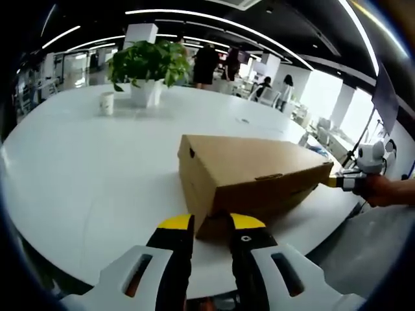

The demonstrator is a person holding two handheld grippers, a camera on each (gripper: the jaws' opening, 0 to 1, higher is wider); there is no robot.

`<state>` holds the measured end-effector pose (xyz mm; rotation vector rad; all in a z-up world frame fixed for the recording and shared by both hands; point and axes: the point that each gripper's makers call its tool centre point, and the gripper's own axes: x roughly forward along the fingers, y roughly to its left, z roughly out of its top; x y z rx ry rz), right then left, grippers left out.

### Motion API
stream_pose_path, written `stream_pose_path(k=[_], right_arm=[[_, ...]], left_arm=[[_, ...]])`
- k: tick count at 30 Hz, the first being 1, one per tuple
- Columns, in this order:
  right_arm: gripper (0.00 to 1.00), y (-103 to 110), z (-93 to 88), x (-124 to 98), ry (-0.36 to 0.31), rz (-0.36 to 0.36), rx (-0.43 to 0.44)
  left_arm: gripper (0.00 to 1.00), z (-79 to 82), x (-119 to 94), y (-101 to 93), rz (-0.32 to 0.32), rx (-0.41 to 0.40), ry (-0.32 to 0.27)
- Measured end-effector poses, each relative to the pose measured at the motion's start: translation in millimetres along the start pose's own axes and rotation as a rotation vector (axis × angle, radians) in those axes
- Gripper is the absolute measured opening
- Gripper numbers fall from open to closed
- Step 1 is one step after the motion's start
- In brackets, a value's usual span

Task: Operate the shoe box by opening the lid, removing the specified soft item, and placing it in the target area until the item is outside and the box remains undamaged.

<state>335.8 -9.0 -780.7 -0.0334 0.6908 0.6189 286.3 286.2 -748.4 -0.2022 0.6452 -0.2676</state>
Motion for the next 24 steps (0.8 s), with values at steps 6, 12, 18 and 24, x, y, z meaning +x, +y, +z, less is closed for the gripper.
stream_pose_path(k=[6, 12, 18, 24], right_arm=[[0.00, -1, -5.0, -1, 0.009, 0.000, 0.006], [0.00, -1, -4.6, -2, 0.007, 0.002, 0.010], [0.00, -2, -0.6, -8, 0.002, 0.006, 0.003], [0.09, -10, 5.1, -14, -0.016, -0.007, 0.022]], left_arm=[[0.20, 4.3, 0, -0.4, 0.000, 0.006, -0.006], [0.20, 4.6, 1, -2.0, -0.003, 0.005, -0.005], [0.21, 9.6, 0, -5.1, -0.005, 0.016, -0.015], [0.22, 12.8, -3, -2.8, -0.002, 0.008, -0.021]])
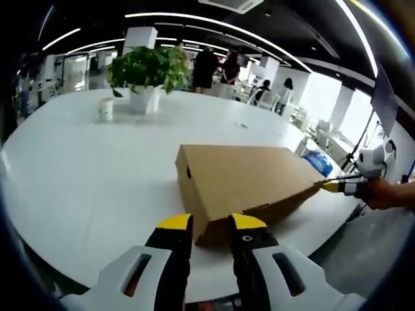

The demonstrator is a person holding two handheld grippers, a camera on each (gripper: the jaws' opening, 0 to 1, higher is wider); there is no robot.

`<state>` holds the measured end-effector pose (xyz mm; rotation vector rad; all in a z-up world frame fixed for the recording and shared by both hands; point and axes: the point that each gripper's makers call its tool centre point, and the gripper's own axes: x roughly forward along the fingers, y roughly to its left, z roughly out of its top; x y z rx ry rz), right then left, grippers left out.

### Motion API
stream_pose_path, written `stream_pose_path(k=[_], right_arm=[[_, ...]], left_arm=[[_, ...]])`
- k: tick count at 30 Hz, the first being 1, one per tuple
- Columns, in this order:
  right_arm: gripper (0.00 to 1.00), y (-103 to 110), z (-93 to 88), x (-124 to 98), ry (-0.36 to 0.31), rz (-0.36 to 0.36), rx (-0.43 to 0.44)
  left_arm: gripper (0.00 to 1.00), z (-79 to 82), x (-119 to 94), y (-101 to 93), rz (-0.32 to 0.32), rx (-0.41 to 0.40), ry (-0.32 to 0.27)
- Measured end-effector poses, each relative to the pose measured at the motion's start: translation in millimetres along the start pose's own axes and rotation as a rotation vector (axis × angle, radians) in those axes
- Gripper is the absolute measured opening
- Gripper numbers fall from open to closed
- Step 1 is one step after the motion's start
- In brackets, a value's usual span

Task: Operate the shoe box by opening the lid, removing the specified soft item, and placing it in the target area until the item is outside and the box remains undamaged.

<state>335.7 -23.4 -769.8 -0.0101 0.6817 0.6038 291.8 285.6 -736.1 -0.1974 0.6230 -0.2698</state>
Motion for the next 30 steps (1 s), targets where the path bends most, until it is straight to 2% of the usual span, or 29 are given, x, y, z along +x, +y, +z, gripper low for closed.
stream_pose_path(k=[3, 8, 16, 19, 30], right_arm=[[0.13, -1, 5.4, -2, -0.016, 0.002, 0.012], [0.14, 0, 12.6, -3, -0.028, 0.002, 0.016], [0.15, -3, 23.9, -4, -0.069, 0.004, 0.084], [0.21, -4, 28.4, -4, -0.083, 0.014, 0.102], [0.22, 15, 33.3, 5, -0.092, 0.070, 0.129]], left_arm=[[0.23, 1.5, -2, 1.9, 0.002, -0.005, -0.004], [0.26, 4.4, -2, 2.5, -0.003, -0.014, -0.006], [0.27, 10.2, 1, -1.8, -0.016, -0.026, -0.010], [0.28, 11.2, 2, -2.7, -0.019, -0.024, -0.009], [0.27, 7.4, 11, -7.1, -0.031, -0.023, 0.018]])
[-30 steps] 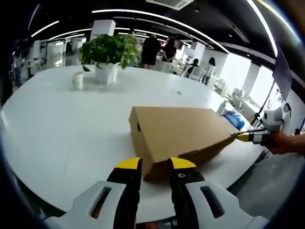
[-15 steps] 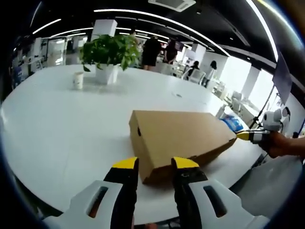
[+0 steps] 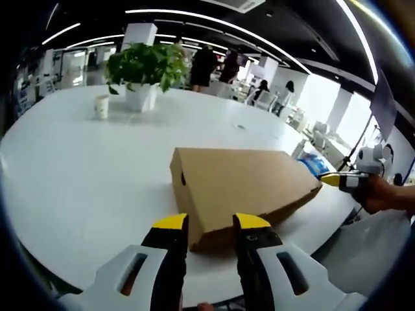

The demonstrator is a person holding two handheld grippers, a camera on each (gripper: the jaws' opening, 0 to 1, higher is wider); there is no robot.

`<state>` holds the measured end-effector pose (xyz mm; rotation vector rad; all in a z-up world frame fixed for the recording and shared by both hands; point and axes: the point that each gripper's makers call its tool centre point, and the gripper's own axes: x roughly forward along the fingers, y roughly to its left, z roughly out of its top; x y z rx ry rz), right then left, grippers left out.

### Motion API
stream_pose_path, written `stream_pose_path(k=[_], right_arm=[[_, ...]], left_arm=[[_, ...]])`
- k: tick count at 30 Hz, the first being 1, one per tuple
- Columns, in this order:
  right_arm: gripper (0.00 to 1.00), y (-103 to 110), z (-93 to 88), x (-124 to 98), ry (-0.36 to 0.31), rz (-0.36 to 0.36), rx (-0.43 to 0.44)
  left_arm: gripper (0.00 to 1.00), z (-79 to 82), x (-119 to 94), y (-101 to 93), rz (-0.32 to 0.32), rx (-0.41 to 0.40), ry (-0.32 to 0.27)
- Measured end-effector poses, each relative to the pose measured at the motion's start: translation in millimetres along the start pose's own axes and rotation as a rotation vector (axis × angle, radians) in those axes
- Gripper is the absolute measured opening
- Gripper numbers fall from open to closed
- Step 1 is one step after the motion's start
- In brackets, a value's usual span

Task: Operate the shoe box by opening the lid, removing the specified soft item, and placing it in the target area until the item is outside and the box remains undamaged.

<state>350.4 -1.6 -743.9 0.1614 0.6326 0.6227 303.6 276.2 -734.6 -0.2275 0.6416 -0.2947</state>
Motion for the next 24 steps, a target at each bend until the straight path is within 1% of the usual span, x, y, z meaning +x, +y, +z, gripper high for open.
stream_pose_path(k=[7, 11, 12, 15, 18, 20, 24], right_arm=[[0.23, 7, -6.7, 9, 0.024, 0.020, 0.012], [0.23, 11, -10.4, 12, 0.036, 0.029, 0.026], [0.24, 9, -13.9, 14, 0.047, 0.027, 0.023], [0.24, 8, -15.4, 14, 0.051, 0.027, 0.028], [0.24, 7, -21.3, 17, 0.071, 0.023, 0.022], [0.24, 6, -21.3, 17, 0.069, 0.022, 0.035], [0.24, 5, -21.2, 18, 0.073, 0.026, 0.022]], left_arm=[[0.27, -5.1, 6, 0.5, -0.004, -0.003, 0.022], [0.27, -12.1, 10, 1.9, -0.007, -0.013, 0.038], [0.26, -13.0, 11, 1.8, -0.009, -0.019, 0.039], [0.25, -15.3, 13, 0.3, -0.011, -0.018, 0.048], [0.25, -20.2, 17, 1.1, -0.003, -0.011, 0.074], [0.25, -17.9, 18, 1.5, -0.004, -0.025, 0.069], [0.25, -15.0, 21, 2.6, 0.002, -0.018, 0.071]])
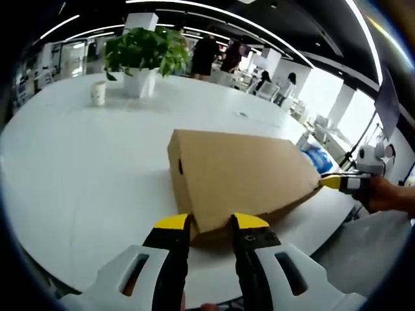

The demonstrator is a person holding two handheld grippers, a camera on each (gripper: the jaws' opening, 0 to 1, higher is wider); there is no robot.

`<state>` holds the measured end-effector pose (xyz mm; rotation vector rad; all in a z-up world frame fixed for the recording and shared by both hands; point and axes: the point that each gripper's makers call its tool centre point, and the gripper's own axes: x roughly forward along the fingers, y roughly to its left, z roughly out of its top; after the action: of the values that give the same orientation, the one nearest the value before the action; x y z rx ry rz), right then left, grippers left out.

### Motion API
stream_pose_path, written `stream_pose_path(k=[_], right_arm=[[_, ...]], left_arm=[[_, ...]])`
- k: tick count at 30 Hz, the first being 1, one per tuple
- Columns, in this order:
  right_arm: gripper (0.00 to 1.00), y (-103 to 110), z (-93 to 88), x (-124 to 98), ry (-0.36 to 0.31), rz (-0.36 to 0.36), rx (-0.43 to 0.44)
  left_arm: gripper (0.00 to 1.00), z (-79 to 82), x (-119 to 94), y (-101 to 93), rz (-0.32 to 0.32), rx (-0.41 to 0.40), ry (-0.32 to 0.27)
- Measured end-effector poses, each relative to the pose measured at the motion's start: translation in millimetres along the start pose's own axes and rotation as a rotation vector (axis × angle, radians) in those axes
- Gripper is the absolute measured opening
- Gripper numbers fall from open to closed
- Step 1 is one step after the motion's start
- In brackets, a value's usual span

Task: Operate the shoe box by opening the lid, removing the specified soft item, and placing it in the target area until the item is outside and the box remains undamaged.

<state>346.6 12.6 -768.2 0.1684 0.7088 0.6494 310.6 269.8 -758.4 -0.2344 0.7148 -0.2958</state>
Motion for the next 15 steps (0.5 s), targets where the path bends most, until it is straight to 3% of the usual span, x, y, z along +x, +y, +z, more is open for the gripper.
stream_pose_path(k=[15], right_arm=[[0.24, -24, 16.3, 8, -0.020, -0.053, 0.020]], left_arm=[[0.25, 20.6, 28, -6.4, -0.007, 0.020, 0.022]])
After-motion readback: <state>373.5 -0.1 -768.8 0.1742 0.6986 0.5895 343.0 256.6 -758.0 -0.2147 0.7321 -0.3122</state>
